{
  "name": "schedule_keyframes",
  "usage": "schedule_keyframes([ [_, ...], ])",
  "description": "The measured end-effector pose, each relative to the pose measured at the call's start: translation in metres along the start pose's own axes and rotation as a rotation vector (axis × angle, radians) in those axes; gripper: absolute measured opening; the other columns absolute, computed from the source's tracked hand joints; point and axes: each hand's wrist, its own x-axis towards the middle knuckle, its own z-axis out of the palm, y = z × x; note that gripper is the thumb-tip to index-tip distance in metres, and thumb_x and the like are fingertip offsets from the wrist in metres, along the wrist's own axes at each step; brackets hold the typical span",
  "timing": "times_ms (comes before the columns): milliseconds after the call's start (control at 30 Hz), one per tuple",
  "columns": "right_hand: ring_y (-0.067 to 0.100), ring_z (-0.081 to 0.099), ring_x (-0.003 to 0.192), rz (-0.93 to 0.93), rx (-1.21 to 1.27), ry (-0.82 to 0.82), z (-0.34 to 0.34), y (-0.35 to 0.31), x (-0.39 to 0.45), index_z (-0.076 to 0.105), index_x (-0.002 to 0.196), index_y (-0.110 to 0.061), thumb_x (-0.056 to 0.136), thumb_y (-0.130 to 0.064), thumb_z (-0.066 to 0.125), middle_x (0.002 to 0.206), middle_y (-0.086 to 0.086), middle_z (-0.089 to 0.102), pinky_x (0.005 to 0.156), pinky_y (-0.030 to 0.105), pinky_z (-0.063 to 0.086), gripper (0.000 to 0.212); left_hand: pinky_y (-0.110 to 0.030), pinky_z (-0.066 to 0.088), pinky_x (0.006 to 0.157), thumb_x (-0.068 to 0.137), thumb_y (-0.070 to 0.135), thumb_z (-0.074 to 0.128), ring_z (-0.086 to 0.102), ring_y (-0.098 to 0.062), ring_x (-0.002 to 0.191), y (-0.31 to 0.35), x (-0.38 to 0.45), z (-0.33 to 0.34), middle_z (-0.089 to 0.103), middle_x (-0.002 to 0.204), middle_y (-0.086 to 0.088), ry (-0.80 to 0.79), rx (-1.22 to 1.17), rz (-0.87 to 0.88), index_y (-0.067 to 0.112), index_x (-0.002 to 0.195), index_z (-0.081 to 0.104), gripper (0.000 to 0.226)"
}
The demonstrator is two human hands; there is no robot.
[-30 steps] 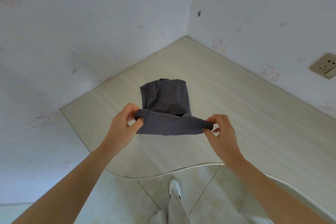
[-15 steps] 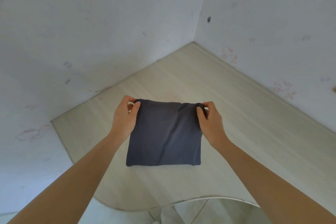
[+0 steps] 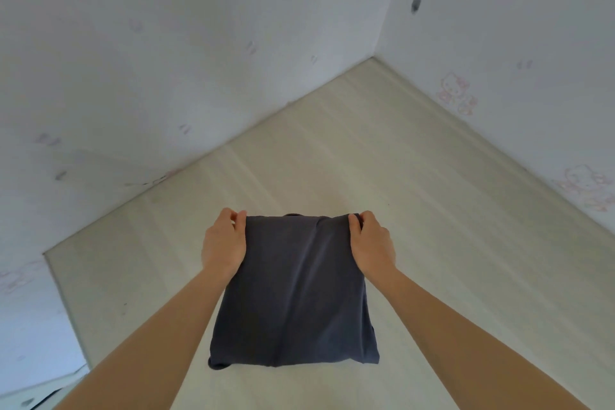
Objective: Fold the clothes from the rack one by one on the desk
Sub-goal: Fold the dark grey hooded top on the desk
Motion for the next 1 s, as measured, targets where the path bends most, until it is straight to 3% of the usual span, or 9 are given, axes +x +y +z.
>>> schedule_keyframes([
  [333,0.014,0.054,0.073,0.203,0.215,-0.110,-0.009,0.032,-0.027,0.049,0.099,-0.012,0.100,-0.051,0.026,0.084,0.001,0.056,0.063,0.030,0.044,0.045,-0.036,0.047,0.081,0.098,0.052,0.039,0.056,-0.020,0.091,-0.016,-0.050,-0.007,0.056,0.105,0.001,-0.089,-0.009,-0.148,0.021,0.106,0.046,0.033],
  [467,0.022,0.061,0.083,0.299,0.303,-0.177,0.001,0.036,-0.041,0.051,0.102,-0.012,0.096,-0.059,0.028,0.092,0.006,0.061,0.082,0.045,0.055,0.053,-0.035,0.042,0.080,0.097,0.053,0.041,0.051,-0.021,0.093,-0.017,-0.071,-0.004,0.052,0.105,0.000,-0.179,-0.097,-0.261,0.015,0.111,0.044,0.041],
  [567,0.020,0.059,0.088,0.309,0.309,-0.221,0.008,0.032,-0.049,0.050,0.107,-0.012,0.095,-0.062,0.031,0.100,0.005,0.061,0.087,0.042,0.053,0.055,-0.035,0.040,0.078,0.095,0.055,0.045,0.052,-0.022,0.092,-0.012,-0.076,0.001,0.053,0.105,-0.002,-0.212,-0.173,-0.309,0.013,0.110,0.045,0.045],
  [667,0.023,0.056,0.102,0.312,0.306,-0.254,0.014,0.026,-0.060,0.044,0.124,-0.011,0.097,-0.058,0.031,0.119,0.006,0.057,0.089,0.036,0.047,0.056,-0.036,0.045,0.079,0.093,0.055,0.049,0.057,-0.023,0.092,-0.013,-0.079,0.004,0.060,0.106,-0.004,-0.257,-0.221,-0.330,0.010,0.110,0.052,0.049],
  [767,0.029,0.052,0.118,0.345,0.371,-0.263,0.023,0.030,-0.071,0.037,0.140,-0.011,0.098,-0.056,0.030,0.133,0.008,0.052,0.101,0.041,0.042,0.062,-0.040,0.050,0.083,0.092,0.052,0.053,0.062,-0.024,0.090,-0.016,-0.083,0.005,0.066,0.100,-0.005,-0.343,-0.335,-0.365,0.014,0.095,0.060,0.039],
  [867,0.027,0.053,0.118,0.365,0.453,-0.256,0.029,0.039,-0.093,0.042,0.139,-0.012,0.099,-0.051,0.032,0.133,0.008,0.054,0.103,0.043,0.043,0.057,-0.038,0.049,0.080,0.094,0.047,0.054,0.062,-0.026,0.090,-0.022,-0.094,0.001,0.067,0.098,-0.007,-0.413,-0.416,-0.393,0.016,0.088,0.060,0.033],
  [1000,0.023,0.054,0.107,0.412,0.587,-0.184,0.029,0.056,-0.136,0.046,0.134,-0.011,0.101,-0.042,0.036,0.129,0.007,0.056,0.094,0.036,0.045,0.047,-0.043,0.050,0.088,0.093,0.048,0.056,0.063,-0.028,0.094,-0.041,-0.114,-0.005,0.067,0.102,-0.008,-0.472,-0.408,-0.365,0.014,0.096,0.061,0.034],
])
